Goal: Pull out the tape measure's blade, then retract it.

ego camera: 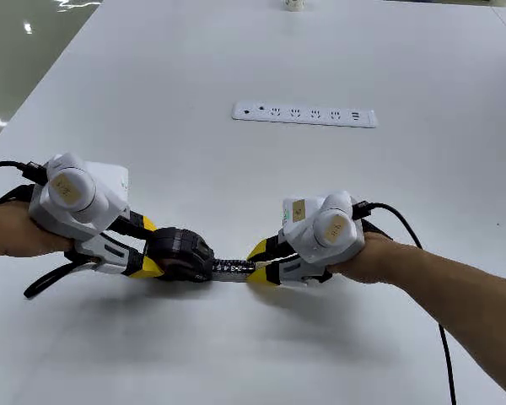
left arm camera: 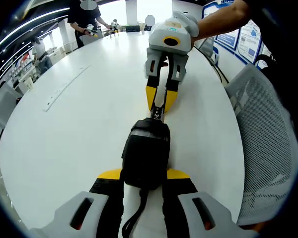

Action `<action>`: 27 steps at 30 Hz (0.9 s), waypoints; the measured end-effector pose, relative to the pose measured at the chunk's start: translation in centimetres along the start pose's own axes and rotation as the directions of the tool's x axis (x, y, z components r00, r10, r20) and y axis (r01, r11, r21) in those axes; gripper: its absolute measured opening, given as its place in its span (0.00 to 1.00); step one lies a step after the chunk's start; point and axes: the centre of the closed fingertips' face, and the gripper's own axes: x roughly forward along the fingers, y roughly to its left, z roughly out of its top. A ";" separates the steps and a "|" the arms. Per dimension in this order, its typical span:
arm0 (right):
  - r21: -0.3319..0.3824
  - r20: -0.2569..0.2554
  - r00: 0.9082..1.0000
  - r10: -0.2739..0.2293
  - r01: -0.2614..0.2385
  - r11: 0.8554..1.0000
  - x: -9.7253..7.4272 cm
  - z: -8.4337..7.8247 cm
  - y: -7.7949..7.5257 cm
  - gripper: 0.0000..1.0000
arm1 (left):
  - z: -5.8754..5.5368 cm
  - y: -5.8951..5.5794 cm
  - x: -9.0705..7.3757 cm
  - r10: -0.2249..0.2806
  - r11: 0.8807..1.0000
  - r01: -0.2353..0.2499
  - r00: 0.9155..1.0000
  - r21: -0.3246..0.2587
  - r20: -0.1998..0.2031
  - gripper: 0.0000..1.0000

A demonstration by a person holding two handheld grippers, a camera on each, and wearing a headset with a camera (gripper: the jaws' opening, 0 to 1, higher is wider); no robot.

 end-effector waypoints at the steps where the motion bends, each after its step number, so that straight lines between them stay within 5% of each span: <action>1: 0.000 -0.002 1.000 -0.001 0.001 1.000 -0.1 -0.1 0.0 0.09 | 0.0 0.0 0.0 0.001 1.000 -0.001 1.000 0.000 -0.001 0.24; 27: 0.014 -0.034 0.999 -0.033 0.033 0.999 -2.1 -1.9 0.4 0.09 | 0.0 -0.1 -0.1 0.016 1.000 -0.015 1.000 0.020 -0.019 0.24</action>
